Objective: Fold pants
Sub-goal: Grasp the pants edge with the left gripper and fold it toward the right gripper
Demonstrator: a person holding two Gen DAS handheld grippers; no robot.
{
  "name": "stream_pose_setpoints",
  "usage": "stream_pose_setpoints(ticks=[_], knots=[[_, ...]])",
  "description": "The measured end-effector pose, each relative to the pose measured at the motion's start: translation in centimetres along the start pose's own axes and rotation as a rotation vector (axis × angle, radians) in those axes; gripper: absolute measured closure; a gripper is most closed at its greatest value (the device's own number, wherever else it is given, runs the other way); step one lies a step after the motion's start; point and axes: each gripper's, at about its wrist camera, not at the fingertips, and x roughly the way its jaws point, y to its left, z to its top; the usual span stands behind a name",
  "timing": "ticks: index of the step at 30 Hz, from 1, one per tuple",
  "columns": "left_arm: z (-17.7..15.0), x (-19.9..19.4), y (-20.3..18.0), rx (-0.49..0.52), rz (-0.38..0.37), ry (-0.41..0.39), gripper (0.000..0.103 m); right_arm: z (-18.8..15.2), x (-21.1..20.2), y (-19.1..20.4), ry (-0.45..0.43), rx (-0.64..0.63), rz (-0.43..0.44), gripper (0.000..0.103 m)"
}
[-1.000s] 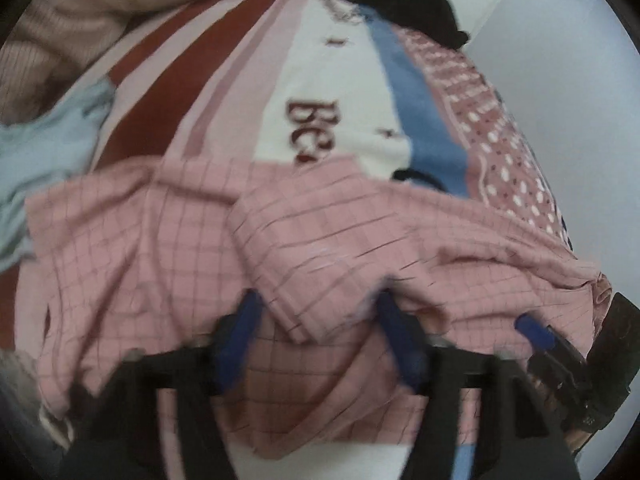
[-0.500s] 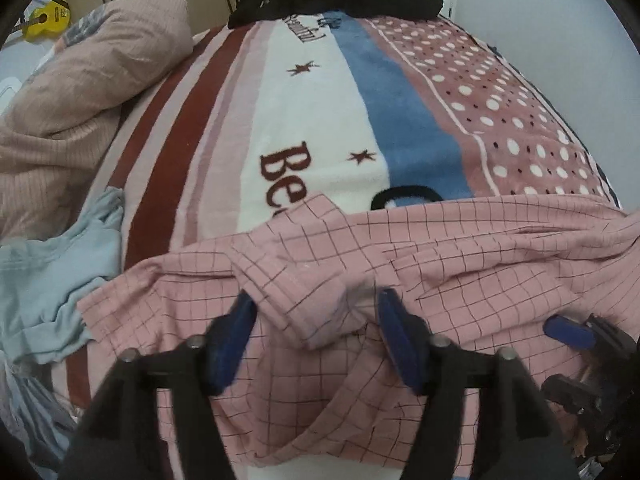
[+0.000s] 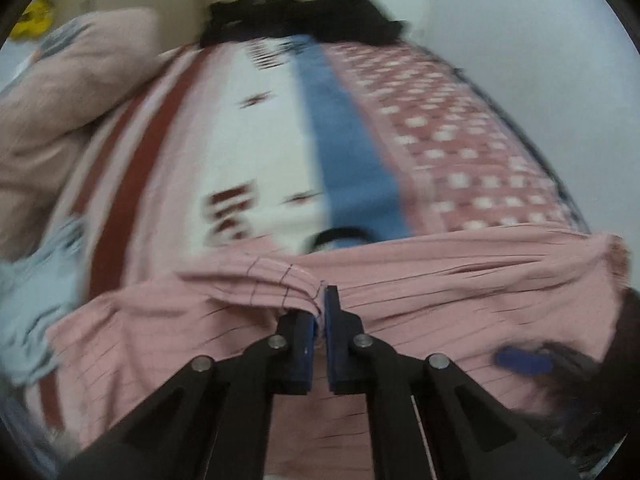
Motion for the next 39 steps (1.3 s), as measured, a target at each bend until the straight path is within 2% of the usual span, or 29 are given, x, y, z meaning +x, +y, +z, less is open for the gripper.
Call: stream_pose_setpoints(ticks=[2,4,6,7,8,10,11,12,13,16,18,20,22,29,30,34,35,37,39], knots=[[0.9,0.0,-2.1,0.022,-0.095,-0.007,0.101,0.2,-0.9,0.4,-0.029,-0.016,-0.009,0.044],[1.3,0.6,-3.9,0.048,-0.166,0.027,0.101,0.5,-1.7,0.5,-0.054,-0.024,-0.016,0.044],[1.3,1.0,-5.4,0.081,-0.208,0.064,0.1,0.8,-2.7,0.4,-0.085,-0.024,-0.028,0.044],[1.1,1.0,-5.9,0.096,-0.22,0.082,0.095,0.9,-3.1,0.2,-0.097,-0.021,-0.034,0.044],[0.9,0.7,-6.1,0.105,-0.224,0.093,0.087,1.1,-3.6,0.0,-0.112,-0.014,-0.039,0.044],[0.4,-0.5,-6.1,0.128,-0.215,0.065,0.029,1.4,-4.2,-0.5,-0.129,0.005,-0.038,0.043],[0.2,-1.4,-5.6,0.146,-0.177,0.013,0.023,1.5,-4.4,-0.8,-0.137,0.02,-0.035,0.043],[0.1,-1.8,-5.2,0.163,-0.141,-0.017,0.023,1.6,-4.6,-1.0,-0.142,0.03,-0.031,0.043],[0.1,-1.8,-4.6,0.163,-0.122,-0.013,0.023,1.7,-4.7,-1.2,-0.145,0.037,-0.03,0.043],[0.1,-0.4,-3.0,0.141,-0.146,0.015,0.023,1.7,-4.6,-1.5,-0.143,0.053,-0.028,0.043],[0.4,1.3,-2.4,0.163,-0.114,0.025,0.023,1.6,-4.5,-1.6,-0.136,0.055,-0.028,0.043],[0.6,3.4,-1.1,0.123,-0.11,0.054,0.024,1.5,-4.5,-1.4,-0.133,0.052,-0.028,0.043],[0.5,5.1,-0.3,0.099,-0.131,0.074,0.038,1.5,-4.5,-1.3,-0.135,0.046,-0.03,0.043],[0.1,6.5,-1.5,0.152,-0.158,0.075,0.04,1.4,-4.4,-1.5,-0.134,0.05,-0.039,0.043],[0.1,6.6,-1.6,0.157,-0.155,0.077,0.045,1.4,-4.3,-1.6,-0.131,0.052,-0.038,0.043],[-0.1,6.2,-2.5,0.17,-0.179,0.083,0.089,1.4,-4.1,-1.6,-0.123,0.052,-0.038,0.043],[-0.3,5.7,-2.9,0.186,-0.156,0.068,0.095,1.3,-4.1,-1.6,-0.123,0.051,-0.039,0.043],[-0.5,4.2,-3.0,0.179,-0.099,0.009,0.1,1.3,-4.1,-1.6,-0.126,0.051,-0.039,0.043],[-0.6,1.8,-1.9,0.115,-0.053,-0.055,0.1,1.4,-4.2,-1.6,-0.13,0.052,-0.039,0.043]])
